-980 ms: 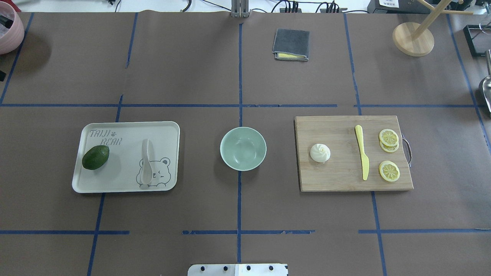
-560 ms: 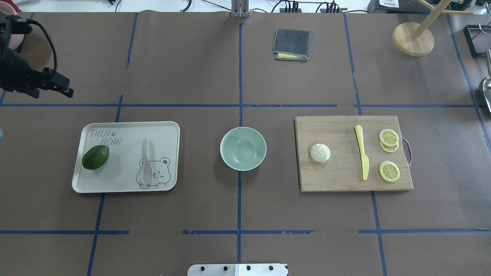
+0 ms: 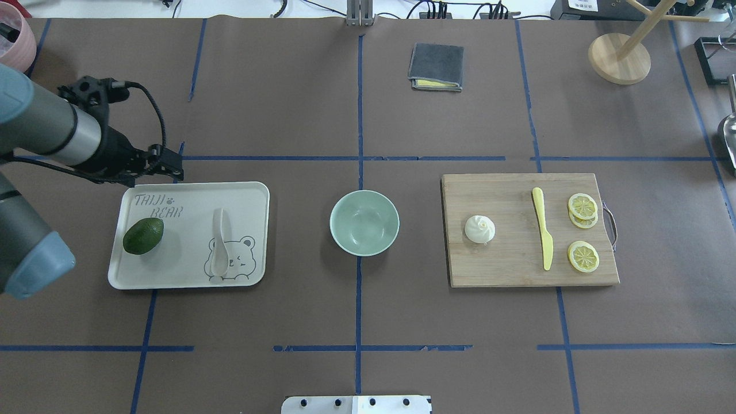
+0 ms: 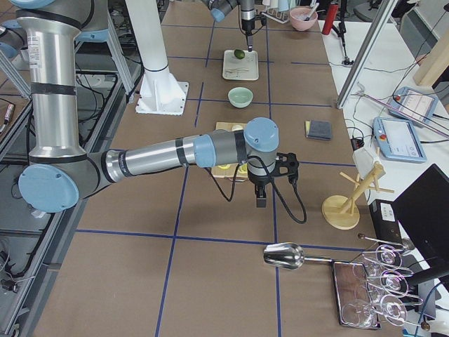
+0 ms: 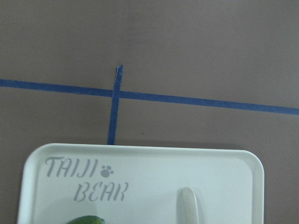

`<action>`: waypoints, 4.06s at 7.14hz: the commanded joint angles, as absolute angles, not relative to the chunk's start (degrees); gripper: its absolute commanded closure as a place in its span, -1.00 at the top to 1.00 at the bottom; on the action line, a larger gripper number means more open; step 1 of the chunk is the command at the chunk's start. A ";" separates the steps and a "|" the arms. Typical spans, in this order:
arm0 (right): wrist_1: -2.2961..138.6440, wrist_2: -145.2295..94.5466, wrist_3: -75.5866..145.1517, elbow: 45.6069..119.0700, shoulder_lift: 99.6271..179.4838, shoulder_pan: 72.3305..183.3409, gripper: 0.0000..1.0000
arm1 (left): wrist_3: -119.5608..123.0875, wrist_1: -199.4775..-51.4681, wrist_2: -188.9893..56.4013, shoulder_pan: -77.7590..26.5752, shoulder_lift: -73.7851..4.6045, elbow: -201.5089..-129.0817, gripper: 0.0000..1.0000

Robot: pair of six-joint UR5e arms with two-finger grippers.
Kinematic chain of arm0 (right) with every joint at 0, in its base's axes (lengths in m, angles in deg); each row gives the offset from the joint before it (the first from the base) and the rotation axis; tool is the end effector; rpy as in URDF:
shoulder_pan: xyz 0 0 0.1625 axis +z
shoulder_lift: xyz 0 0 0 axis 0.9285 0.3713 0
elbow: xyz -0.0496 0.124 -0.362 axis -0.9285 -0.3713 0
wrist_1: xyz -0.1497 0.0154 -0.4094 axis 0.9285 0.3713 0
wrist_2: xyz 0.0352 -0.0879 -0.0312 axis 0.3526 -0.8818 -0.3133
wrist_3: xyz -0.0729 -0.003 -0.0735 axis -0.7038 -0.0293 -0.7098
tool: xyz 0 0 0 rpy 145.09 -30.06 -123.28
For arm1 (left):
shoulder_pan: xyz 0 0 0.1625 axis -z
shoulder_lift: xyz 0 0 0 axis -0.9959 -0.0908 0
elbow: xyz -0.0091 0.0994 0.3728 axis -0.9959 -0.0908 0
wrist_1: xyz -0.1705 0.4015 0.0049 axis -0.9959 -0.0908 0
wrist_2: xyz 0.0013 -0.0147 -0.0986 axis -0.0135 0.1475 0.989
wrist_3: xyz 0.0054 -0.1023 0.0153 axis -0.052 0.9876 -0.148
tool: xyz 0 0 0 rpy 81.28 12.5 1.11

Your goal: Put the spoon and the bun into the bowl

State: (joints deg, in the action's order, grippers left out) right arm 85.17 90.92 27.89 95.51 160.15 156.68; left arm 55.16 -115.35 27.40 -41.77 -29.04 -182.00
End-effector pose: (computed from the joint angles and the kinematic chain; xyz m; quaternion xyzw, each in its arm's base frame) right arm 0.0412 -0.5099 0.4816 0.0538 -0.4219 0.0205 0.9048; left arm 0.3656 -0.4633 0.3074 0.0440 0.4412 -0.0766 0.8931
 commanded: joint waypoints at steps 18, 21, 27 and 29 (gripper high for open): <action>81.72 79.55 72.29 103.95 144.72 123.36 1.00 | 60.69 -112.04 20.28 -49.21 -34.06 -179.17 -1.00; 74.13 68.74 85.23 102.73 144.02 112.27 1.00 | 68.64 -110.62 22.81 -46.73 -44.50 -178.40 -1.00; 70.44 61.52 85.60 95.43 141.73 104.70 1.00 | 86.60 -126.79 22.30 -51.12 -53.13 -166.08 -1.00; 69.74 61.06 85.61 92.63 140.69 103.10 0.99 | 87.22 -126.88 22.21 -52.26 -53.75 -166.08 -1.00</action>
State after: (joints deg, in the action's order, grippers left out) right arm 70.18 61.44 85.59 94.24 141.44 104.19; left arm 86.67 -126.62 22.29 -51.42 -53.29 -166.24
